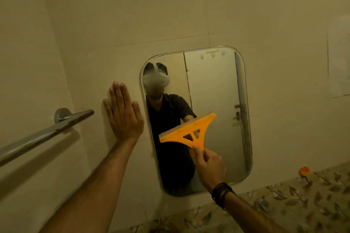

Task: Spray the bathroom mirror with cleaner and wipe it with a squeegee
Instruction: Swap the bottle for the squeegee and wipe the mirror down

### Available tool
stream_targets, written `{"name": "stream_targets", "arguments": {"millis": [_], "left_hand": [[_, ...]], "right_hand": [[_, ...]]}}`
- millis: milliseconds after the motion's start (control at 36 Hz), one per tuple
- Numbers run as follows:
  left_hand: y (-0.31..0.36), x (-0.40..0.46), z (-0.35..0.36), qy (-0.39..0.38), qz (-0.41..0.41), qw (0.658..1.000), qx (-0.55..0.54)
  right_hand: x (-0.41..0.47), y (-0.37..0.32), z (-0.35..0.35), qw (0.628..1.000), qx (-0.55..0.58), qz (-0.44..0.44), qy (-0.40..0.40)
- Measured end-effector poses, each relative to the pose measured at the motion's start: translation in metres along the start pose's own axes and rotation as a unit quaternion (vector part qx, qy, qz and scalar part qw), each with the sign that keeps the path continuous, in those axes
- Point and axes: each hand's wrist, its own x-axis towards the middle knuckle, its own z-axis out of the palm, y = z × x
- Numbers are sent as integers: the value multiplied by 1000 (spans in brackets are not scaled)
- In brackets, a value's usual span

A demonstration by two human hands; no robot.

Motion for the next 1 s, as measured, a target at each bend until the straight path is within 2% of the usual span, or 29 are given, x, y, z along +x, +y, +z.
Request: {"name": "stream_targets", "arguments": {"millis": [194,333,417,528,806,1000], "left_hand": [[0,0,1,1,0,1000,-3],[1,0,0,-1,0,1000,-7],[0,0,0,-2,1,1000,-10],[-1,-1,2,2,3,1000,-12],[0,-1,0,6,3,1000,4],[1,0,-1,4,4,1000,8]], "right_hand": [[45,-55,-22,993,82,-71,55],[89,-81,-28,996,17,-65,51],[96,-68,-23,998,-34,-43,37],[80,-31,-14,999,-17,-20,21],[-16,55,-12,998,-27,56,-1],[-31,57,-18,997,-61,43,19]]}}
